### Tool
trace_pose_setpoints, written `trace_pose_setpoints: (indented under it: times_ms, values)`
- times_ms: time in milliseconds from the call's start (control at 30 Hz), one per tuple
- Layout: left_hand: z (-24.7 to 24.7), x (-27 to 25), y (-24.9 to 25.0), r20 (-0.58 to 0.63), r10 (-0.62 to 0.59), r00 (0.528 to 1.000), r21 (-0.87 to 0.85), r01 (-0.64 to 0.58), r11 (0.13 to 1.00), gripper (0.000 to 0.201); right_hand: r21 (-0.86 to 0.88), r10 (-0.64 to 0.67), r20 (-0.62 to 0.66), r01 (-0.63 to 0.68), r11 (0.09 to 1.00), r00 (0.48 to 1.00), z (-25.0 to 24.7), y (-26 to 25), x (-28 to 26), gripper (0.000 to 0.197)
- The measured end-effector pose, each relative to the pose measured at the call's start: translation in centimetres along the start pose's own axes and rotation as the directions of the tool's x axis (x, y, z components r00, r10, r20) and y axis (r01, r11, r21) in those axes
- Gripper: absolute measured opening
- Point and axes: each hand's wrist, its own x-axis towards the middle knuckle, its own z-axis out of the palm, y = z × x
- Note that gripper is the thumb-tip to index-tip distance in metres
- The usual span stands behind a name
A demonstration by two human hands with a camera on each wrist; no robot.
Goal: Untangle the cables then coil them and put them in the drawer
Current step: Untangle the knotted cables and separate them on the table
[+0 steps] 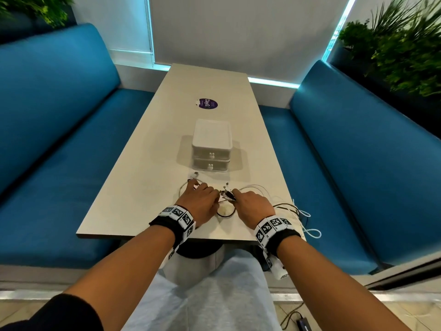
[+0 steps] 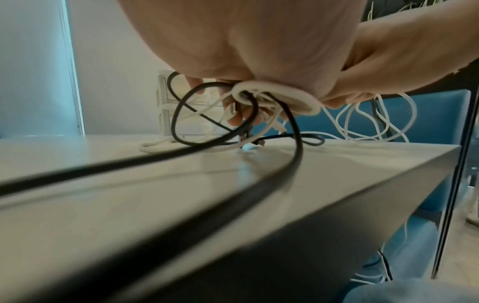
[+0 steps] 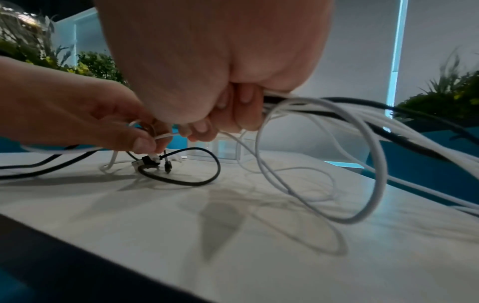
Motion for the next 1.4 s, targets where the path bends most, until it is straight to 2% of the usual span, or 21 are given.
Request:
trace_pose_setpoints:
  times_ms: [133, 267, 433, 533, 633, 700, 800, 900, 967, 1067, 1200, 1300, 1400]
  values:
    - [-0.4, 0.5, -0.2, 0.043, -0.014, 0.999, -0.043, 0.016, 0.999, 0.025, -0.012, 0.061, 0.009, -0.061, 0.998, 0.998, 0.0, 0.4, 0.0, 0.026]
    - [-1.4, 0.4, -0.8, 0.137, -0.070, 0.988, -0.035, 0.075, 0.997, 0.041, 0.013, 0.130, 0.021, -0.130, 0.991, 0.991, 0.1, 1.1, 0.3, 0.027]
    - [-0.7, -0.7, -1.4, 0.104, -0.034, 0.994, 0.092, 0.024, 0.995, 0.036, 0.023, 0.251, 0.031, -0.251, 0.968, 0.968, -0.2, 3.2, 0.1, 0.028]
    - [0.0, -0.7, -1.4, 0.090, -0.017, 0.996, 0.135, 0.005, 0.991, 0.033, 0.022, 0.285, 0.019, -0.286, 0.958, 0.958, -0.6, 3.4, -0.2, 0.027]
    - [0.6, -0.7, -1.7, 0.085, 0.006, 0.996, 0.159, -0.020, 0.987, 0.032, 0.005, 0.321, 0.059, -0.322, 0.947, 0.945, -0.5, 3.4, -0.4, 0.025]
    - [0.9, -0.9, -2.4, 0.101, -0.007, 0.995, 0.186, -0.012, 0.982, 0.032, 0.016, 0.391, 0.123, -0.396, 0.918, 0.912, -0.1, 4.3, -0.7, 0.026]
    - [1.2, -1.2, -4.1, 0.132, -0.046, 0.990, 0.203, 0.018, 0.979, 0.033, 0.037, 0.530, 0.214, -0.549, 0.835, 0.821, 0.4, 7.4, -2.1, 0.031]
    - [1.3, -1.4, -5.0, 0.131, -0.071, 0.989, 0.187, 0.045, 0.981, 0.035, 0.043, 0.643, 0.178, -0.658, 0.751, 0.745, -0.2, 9.8, -3.6, 0.030]
    - [1.2, -1.4, -4.9, 0.103, -0.076, 0.992, 0.157, 0.059, 0.986, 0.035, 0.088, 0.678, 0.136, -0.690, 0.718, 0.723, -0.7, 10.0, -3.8, 0.028]
    - [0.9, -1.1, -4.2, 0.059, -0.097, 0.994, 0.150, 0.087, 0.985, 0.031, 0.152, 0.674, 0.065, -0.675, 0.722, 0.736, -1.5, 9.0, -2.8, 0.030]
    - [0.2, -0.9, -3.8, 0.044, -0.126, 0.991, 0.107, 0.121, 0.987, 0.026, 0.365, 0.602, 0.050, -0.575, 0.732, 0.797, -1.7, 6.9, -1.2, 0.032]
    - [0.2, -1.1, -3.8, 0.037, -0.144, 0.989, 0.091, 0.140, 0.986, 0.025, 0.578, 0.558, 0.020, -0.465, 0.671, 0.830, -2.1, 5.4, -0.8, 0.033]
    - [0.1, -1.2, -3.9, 0.013, -0.131, 0.991, 0.063, 0.130, 0.990, 0.025, 0.667, 0.493, -0.001, -0.367, 0.648, 0.870, -2.9, 3.2, -0.1, 0.035]
